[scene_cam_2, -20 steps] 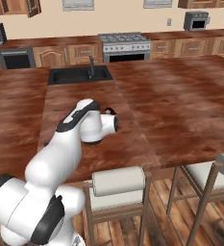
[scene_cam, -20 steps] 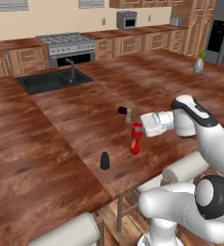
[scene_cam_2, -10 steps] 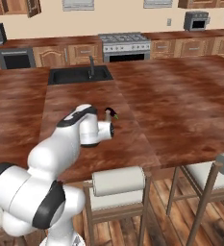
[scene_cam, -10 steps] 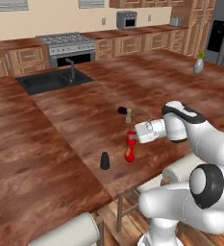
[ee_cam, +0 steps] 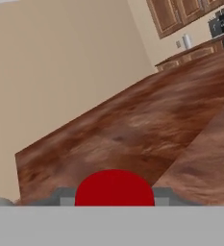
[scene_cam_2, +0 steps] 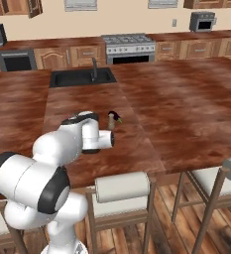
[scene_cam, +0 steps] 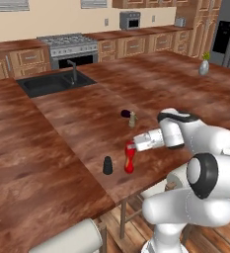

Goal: Move the ketchup and shaker from the cabinet to the dining counter.

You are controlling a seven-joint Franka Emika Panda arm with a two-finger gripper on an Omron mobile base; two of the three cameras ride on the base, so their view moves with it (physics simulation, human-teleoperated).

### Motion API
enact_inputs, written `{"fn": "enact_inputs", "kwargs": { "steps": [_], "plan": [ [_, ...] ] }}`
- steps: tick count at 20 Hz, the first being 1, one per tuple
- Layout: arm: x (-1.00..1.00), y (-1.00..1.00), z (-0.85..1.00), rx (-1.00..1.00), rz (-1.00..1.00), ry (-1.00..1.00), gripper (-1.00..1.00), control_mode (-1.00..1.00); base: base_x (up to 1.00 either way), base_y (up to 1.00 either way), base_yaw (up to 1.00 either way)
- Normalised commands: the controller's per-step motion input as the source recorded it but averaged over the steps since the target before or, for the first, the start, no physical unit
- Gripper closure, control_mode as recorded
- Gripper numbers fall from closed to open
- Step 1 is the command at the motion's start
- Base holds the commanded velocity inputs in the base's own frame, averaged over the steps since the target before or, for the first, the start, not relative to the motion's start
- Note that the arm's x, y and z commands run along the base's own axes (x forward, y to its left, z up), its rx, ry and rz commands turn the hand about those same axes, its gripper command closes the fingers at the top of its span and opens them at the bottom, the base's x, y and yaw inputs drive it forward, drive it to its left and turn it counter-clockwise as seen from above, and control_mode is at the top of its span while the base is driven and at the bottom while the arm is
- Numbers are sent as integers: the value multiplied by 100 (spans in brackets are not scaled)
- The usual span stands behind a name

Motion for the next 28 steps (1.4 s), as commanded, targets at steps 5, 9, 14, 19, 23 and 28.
{"fn": "enact_inputs", "kwargs": {
  "steps": [5,9,14,19,23,28],
  "plan": [
    [9,1,-24,-4,0,6,100,-100,0,0,0],
    [14,0,-12,-6,2,0,100,-100,0,0,0],
    [22,0,-3,-7,1,0,100,-100,0,0,0],
    [22,0,-2,-3,2,0,100,-100,0,0,0],
    [33,0,-17,-1,1,0,100,-100,0,0,0],
    [37,0,-18,0,3,0,100,-100,0,0,0]
  ]
}}
